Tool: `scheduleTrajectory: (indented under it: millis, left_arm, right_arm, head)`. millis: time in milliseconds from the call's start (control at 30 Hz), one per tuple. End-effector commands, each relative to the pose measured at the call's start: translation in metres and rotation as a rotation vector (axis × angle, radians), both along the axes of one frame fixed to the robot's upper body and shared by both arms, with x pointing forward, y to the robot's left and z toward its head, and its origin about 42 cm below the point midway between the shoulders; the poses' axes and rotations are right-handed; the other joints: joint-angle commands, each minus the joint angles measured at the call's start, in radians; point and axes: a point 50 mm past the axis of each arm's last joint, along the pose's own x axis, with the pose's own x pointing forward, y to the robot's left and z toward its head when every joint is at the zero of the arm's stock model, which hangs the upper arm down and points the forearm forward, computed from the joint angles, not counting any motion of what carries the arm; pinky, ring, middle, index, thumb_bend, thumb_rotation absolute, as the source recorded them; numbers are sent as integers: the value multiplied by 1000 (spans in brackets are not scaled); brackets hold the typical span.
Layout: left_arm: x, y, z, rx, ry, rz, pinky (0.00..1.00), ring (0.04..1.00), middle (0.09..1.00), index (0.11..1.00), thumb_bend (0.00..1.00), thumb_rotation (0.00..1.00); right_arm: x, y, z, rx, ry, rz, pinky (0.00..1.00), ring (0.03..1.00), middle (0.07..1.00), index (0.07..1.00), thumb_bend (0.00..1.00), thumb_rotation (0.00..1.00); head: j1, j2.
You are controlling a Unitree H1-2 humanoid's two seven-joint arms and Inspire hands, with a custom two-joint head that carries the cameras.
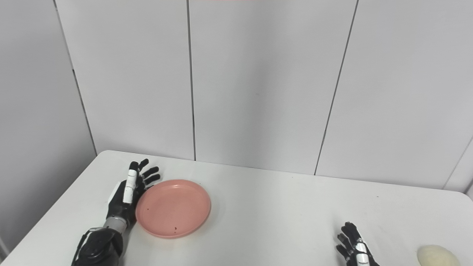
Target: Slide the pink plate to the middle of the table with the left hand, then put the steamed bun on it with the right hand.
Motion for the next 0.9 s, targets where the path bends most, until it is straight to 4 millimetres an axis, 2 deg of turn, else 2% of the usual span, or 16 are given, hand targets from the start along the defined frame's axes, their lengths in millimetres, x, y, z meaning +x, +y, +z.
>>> scheduleTrajectory:
  millis: [0,333,567,867]
  left_arm:
    - [4,-7,10,11,-19,-33,734,829,845,914,953,999]
    - [0,-24,8,0,-3,-79,756,839,851,925,962,1000]
    - [-3,-35,10,-6,-13,-109,729,835,844,923,956,1000]
    - [-6,-44,11,-16,-6,-129,708,837,846,921,950,1000]
  right_arm:
    - [-10,5,-18,18,29,-1,915,915,921,898,713,938]
    - [-9,7,-17,4,27,8,908,912,917,899,710,956]
    - [-9,10,-17,11,27,9,909,914,917,896,709,949]
    - [-9,16,-16,2,22,16,901,908,908,895,723,947]
  head:
    - [-1,1]
    - [-12,2]
    - [-28,3]
    - [-80,16]
